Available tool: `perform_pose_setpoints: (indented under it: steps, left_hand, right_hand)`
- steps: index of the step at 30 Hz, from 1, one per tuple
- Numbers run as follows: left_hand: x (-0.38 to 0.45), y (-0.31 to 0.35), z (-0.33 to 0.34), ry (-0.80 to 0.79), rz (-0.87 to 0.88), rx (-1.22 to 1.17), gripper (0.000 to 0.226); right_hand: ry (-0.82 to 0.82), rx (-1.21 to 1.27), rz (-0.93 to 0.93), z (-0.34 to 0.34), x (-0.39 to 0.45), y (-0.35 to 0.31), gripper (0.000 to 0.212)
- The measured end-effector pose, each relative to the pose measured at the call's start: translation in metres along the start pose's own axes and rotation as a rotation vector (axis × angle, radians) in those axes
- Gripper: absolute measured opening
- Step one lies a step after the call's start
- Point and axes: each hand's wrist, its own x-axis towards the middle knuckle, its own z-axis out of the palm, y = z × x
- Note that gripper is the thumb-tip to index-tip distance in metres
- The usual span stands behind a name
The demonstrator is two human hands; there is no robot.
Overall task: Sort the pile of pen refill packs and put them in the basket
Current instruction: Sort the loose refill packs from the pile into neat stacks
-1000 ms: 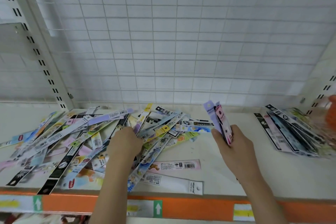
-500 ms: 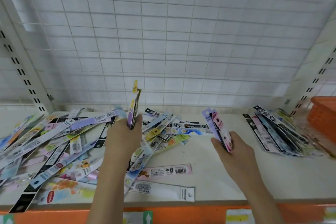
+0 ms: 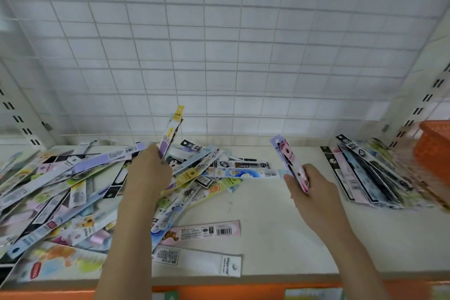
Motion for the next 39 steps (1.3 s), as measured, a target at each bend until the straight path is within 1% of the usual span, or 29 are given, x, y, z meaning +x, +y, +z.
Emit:
perform_pose_setpoints:
  steps: [3, 6, 8, 10, 13, 16, 20, 22, 25, 29, 31, 33, 36, 37, 39]
  left_hand:
    - [0.004, 0.006, 0.001, -0.021, 0.034, 0.079, 0.019]
    - [0.011, 0.008, 0.004, -0.082, 0.014, 0.085, 0.029]
    - [0.015, 0.008, 0.008, -0.119, 0.004, 0.141, 0.024]
    - [0.017, 0.007, 0.011, -0.162, -0.010, 0.214, 0.013]
    - [0.016, 0.007, 0.016, -0.219, -0.025, 0.269, 0.014]
    - [0.014, 0.010, 0.017, -0.146, -0.023, 0.252, 0.012]
    - [0.010, 0.016, 0.007, -0.012, 0.001, 0.199, 0.025]
    - [0.007, 0.018, -0.001, 0.009, 0.011, 0.187, 0.031]
    - [0.000, 0.016, -0.011, 0.019, 0.018, 0.175, 0.041]
    - [-0.012, 0.012, -0.023, 0.081, 0.014, 0.151, 0.046]
    - [-0.018, 0.012, -0.026, 0.124, 0.029, 0.146, 0.047]
    - [-0.025, 0.012, -0.029, 0.156, 0.029, 0.145, 0.048]
    - [-0.034, 0.012, -0.032, 0.156, 0.001, 0.143, 0.048]
    - [-0.038, 0.011, -0.032, 0.158, -0.002, 0.133, 0.048]
    - [-0.043, 0.009, -0.033, 0.172, 0.007, 0.097, 0.047]
  right_hand:
    - [-0.006, -0.021, 0.000, -0.003, 0.004, 0.003, 0.022]
    - [-0.018, -0.026, 0.005, -0.003, 0.007, 0.002, 0.029]
    - [-0.033, -0.026, 0.007, 0.000, 0.008, -0.002, 0.035]
    - [-0.051, -0.018, 0.009, 0.003, 0.010, -0.005, 0.038]
    - [-0.072, -0.019, -0.012, 0.007, 0.015, -0.008, 0.040]
    - [-0.093, -0.021, -0.031, 0.010, 0.020, -0.008, 0.040]
    - [-0.124, -0.012, -0.039, 0.015, 0.028, -0.008, 0.036]
    - [-0.151, -0.031, -0.042, 0.020, 0.033, -0.009, 0.034]
    - [-0.211, -0.144, -0.072, 0.028, 0.039, -0.012, 0.036]
    - [-0.301, -0.224, -0.107, 0.040, 0.051, -0.019, 0.037]
    - [-0.344, -0.245, -0.137, 0.046, 0.056, -0.024, 0.031]
    - [-0.374, -0.266, -0.169, 0.053, 0.057, -0.028, 0.021]
    - [-0.391, -0.318, -0.206, 0.063, 0.056, -0.025, 0.006]
    - [-0.380, -0.336, -0.210, 0.064, 0.055, -0.024, 0.004]
    - [-0.352, -0.377, -0.215, 0.066, 0.054, -0.022, 0.010]
